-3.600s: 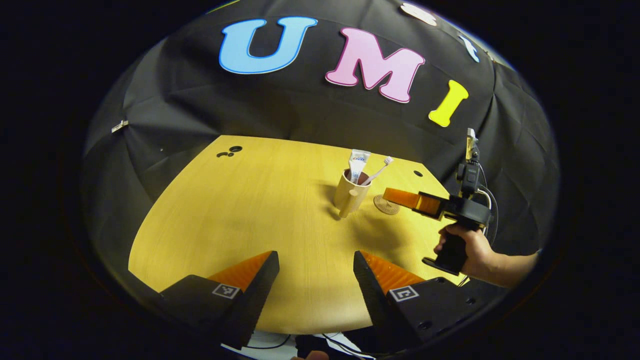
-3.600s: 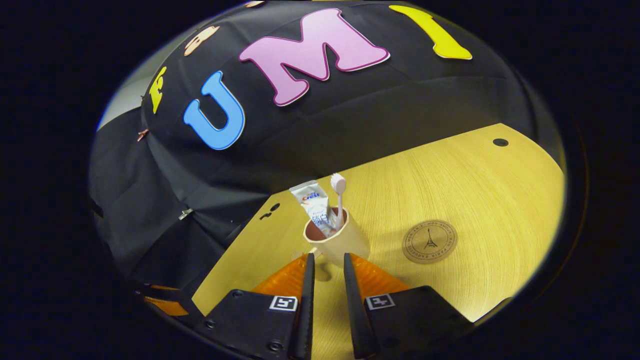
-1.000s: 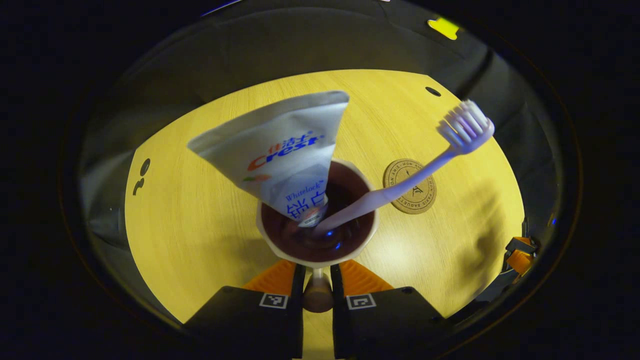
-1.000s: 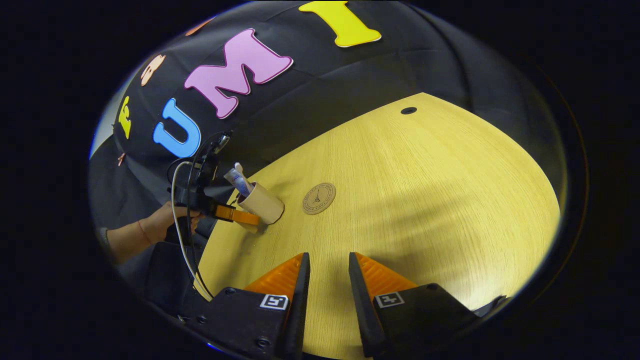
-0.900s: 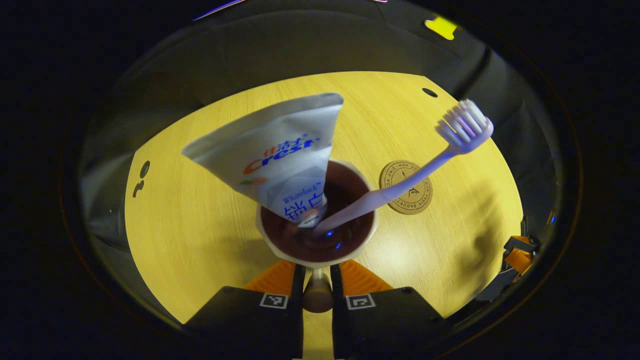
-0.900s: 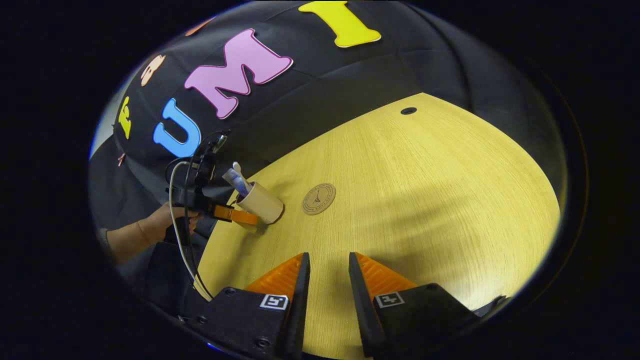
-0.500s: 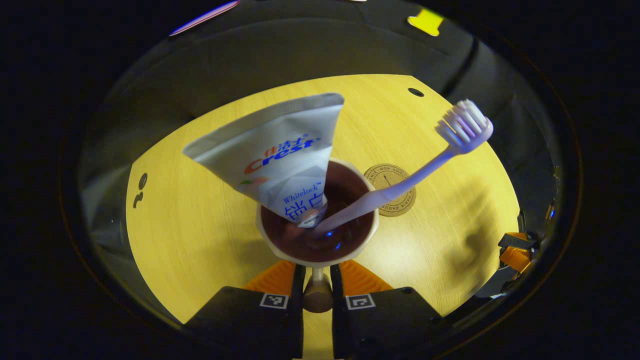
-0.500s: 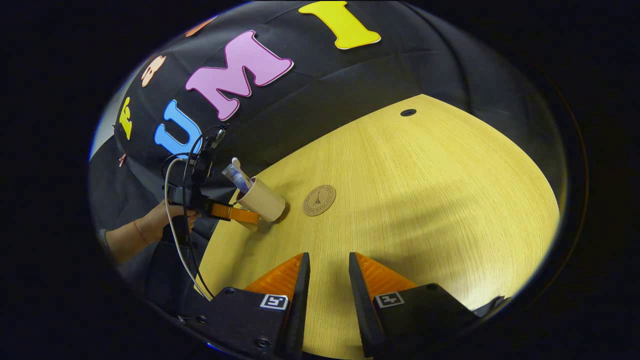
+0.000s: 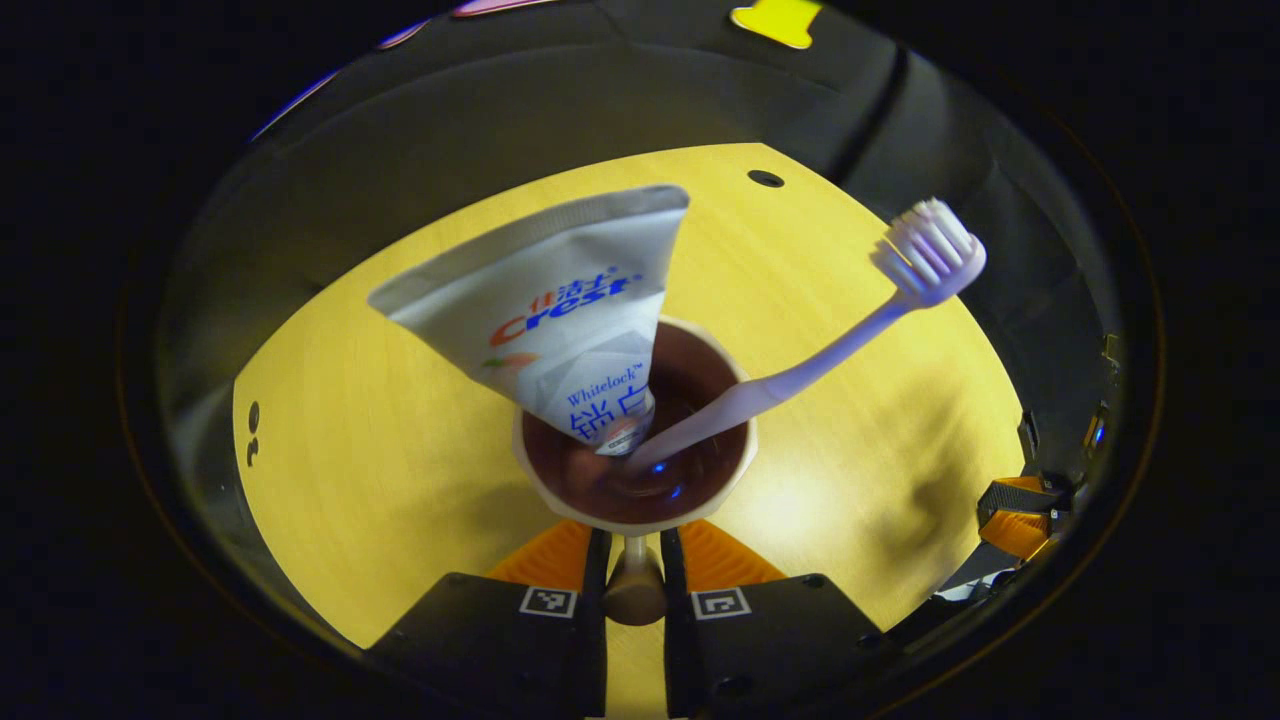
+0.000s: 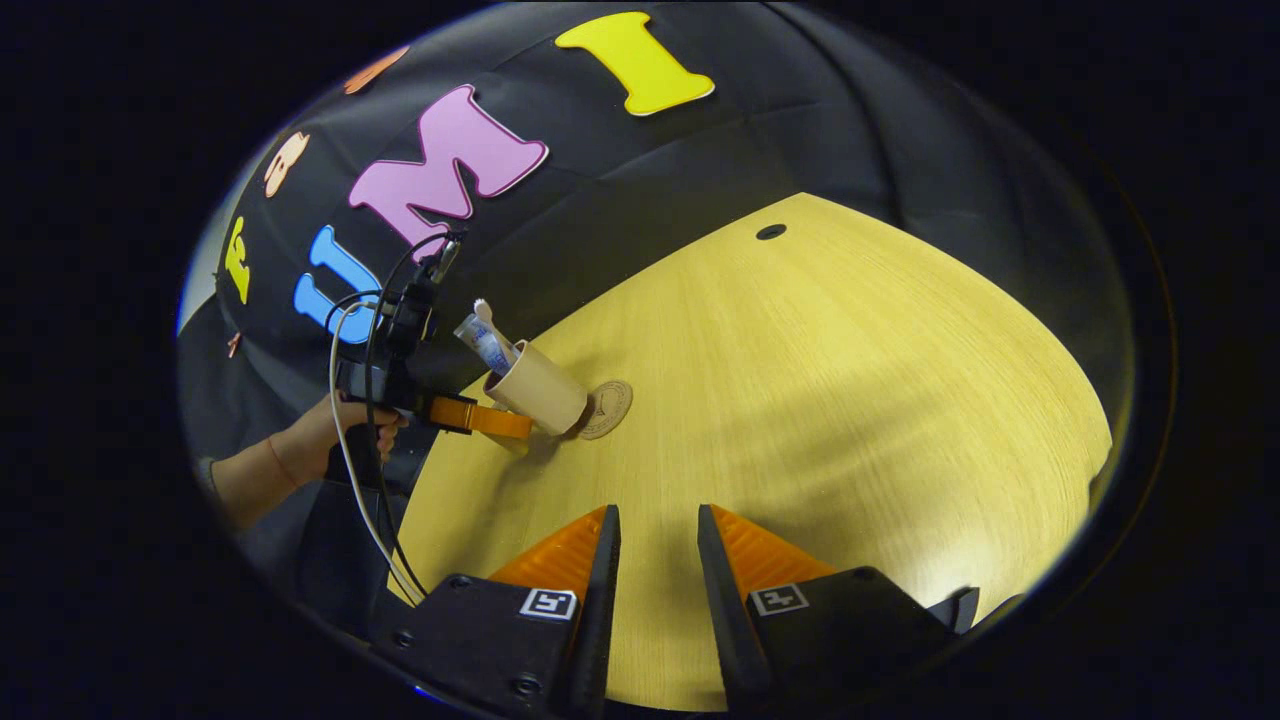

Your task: Put the toothbrush and toothpaste on the desktop into the cup, then pick up the cup and place it on the coaster on the desktop.

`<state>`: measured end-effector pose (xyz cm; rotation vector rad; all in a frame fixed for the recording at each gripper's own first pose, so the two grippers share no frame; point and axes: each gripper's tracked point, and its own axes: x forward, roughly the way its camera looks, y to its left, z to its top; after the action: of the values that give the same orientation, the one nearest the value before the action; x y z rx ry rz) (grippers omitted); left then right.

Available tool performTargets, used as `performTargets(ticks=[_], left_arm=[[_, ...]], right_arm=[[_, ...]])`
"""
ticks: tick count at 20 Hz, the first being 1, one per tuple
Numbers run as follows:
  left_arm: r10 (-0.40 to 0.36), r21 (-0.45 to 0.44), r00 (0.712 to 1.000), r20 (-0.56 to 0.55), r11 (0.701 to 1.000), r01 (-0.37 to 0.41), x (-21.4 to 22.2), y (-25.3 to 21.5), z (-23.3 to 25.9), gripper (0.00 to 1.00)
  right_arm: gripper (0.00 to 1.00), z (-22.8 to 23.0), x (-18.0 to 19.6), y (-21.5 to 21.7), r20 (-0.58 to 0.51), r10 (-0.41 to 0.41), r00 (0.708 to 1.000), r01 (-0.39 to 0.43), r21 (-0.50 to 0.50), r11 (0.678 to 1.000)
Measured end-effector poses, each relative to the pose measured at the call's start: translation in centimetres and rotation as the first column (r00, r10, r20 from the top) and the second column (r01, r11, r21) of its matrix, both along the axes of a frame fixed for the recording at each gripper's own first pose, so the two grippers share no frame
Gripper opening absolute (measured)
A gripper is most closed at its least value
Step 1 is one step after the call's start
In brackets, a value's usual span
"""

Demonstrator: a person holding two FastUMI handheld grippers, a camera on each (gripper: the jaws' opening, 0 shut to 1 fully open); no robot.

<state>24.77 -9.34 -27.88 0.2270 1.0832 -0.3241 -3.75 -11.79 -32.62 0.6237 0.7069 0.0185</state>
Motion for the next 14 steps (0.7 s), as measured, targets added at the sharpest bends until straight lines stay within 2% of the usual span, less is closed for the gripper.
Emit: performTargets(ticks=[1,2,4,5,10,11,12,14], left_arm=[[-0.009,0.005,1.0,-0.001,1.0,0.009,0.1,-0.5,-0.1,0.27],[-0.016,0.011,1.0,-0.002,1.0,0.016,0.3,-1.0,-0.3,0.32],[-0.024,0.019,1.0,-0.006,1.0,0.024,0.3,-1.4,-0.5,0.32],[-0.024,0.021,1.0,-0.008,0.999,0.024,0.4,-1.7,-0.8,0.28],[-0.026,0.027,1.0,-0.008,0.999,0.026,0.8,-2.4,-1.4,0.27],[-0.025,0.028,1.0,-0.007,0.999,0.025,1.0,-2.4,-1.5,0.31],[-0.023,0.031,1.0,-0.01,0.999,0.024,1.1,-2.4,-1.6,0.27],[-0.024,0.03,1.0,-0.008,0.999,0.025,1.3,-2.6,-1.6,0.27]], right_arm=[[0.48,-0.1,-0.1,-0.5,0.0,-0.008,1.0,0.008,-0.001,1.0],[0.48,0.0,-0.3,-0.9,0.001,-0.016,1.0,0.016,-0.001,1.0],[0.48,-0.1,-0.4,-1.7,0.0,-0.029,1.0,0.029,-0.001,1.0],[0.48,-0.2,-0.5,-2.0,0.0,-0.035,0.999,0.035,0.0,0.999],[0.48,-0.2,-1.2,-2.9,-0.006,-0.038,0.999,0.038,-0.008,0.999],[0.48,-0.2,-1.3,-3.0,-0.008,-0.038,0.999,0.038,-0.01,0.999],[0.48,-0.3,-1.4,-3.1,-0.01,-0.038,0.999,0.038,-0.011,0.999],[0.48,-0.4,-1.6,-3.5,-0.014,-0.042,0.999,0.041,-0.014,0.999]])
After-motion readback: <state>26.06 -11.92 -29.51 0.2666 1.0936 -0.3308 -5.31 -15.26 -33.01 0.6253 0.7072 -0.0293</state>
